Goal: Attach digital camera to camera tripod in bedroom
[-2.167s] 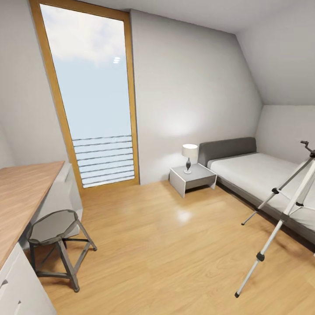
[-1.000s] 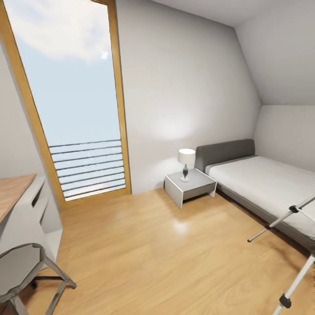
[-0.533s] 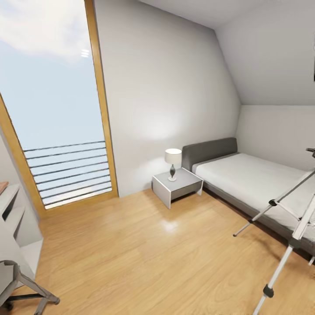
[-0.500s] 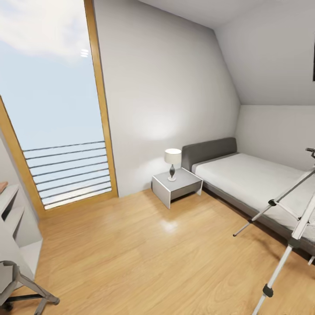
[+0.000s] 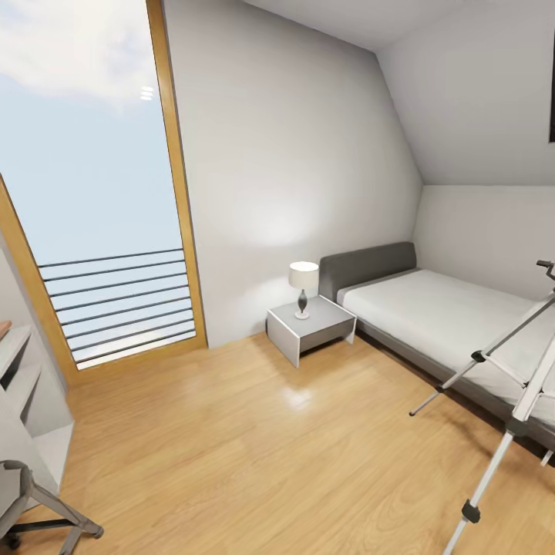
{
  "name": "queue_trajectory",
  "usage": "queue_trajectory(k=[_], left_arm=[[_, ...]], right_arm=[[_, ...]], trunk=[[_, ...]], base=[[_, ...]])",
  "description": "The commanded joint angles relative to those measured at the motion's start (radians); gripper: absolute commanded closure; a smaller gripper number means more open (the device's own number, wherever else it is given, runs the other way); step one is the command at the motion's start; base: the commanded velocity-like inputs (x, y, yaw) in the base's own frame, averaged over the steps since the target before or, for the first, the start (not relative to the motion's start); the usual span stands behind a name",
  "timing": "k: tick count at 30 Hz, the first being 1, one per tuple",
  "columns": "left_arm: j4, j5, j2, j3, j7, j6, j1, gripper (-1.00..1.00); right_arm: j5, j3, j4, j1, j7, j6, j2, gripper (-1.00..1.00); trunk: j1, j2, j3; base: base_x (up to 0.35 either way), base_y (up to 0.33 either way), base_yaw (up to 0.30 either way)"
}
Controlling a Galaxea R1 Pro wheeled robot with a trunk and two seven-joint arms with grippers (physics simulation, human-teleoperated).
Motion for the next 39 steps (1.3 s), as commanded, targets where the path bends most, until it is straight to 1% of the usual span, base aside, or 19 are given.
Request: queue_trajectory(k=[1, 39], left_arm=[[-0.002, 0.003, 0.000, 0.004, 0.000, -0.001, 0.001, -1.00], [-0.003, 0.003, 0.000, 0.004, 0.000, -0.001, 0.000, -1.00]], right_arm=[[0.006, 0.001, 0.001, 0.000, 0.000, -0.003, 0.000, -1.00], [0.006, 0.001, 0.001, 0.000, -0.002, -0.010, 0.000, -1.00]], trunk=[[0.000, 0.000, -0.001], [0.000, 0.000, -0.001]], base=[[0.000, 0.000, 0.000], [0.000, 0.000, 0.000]])
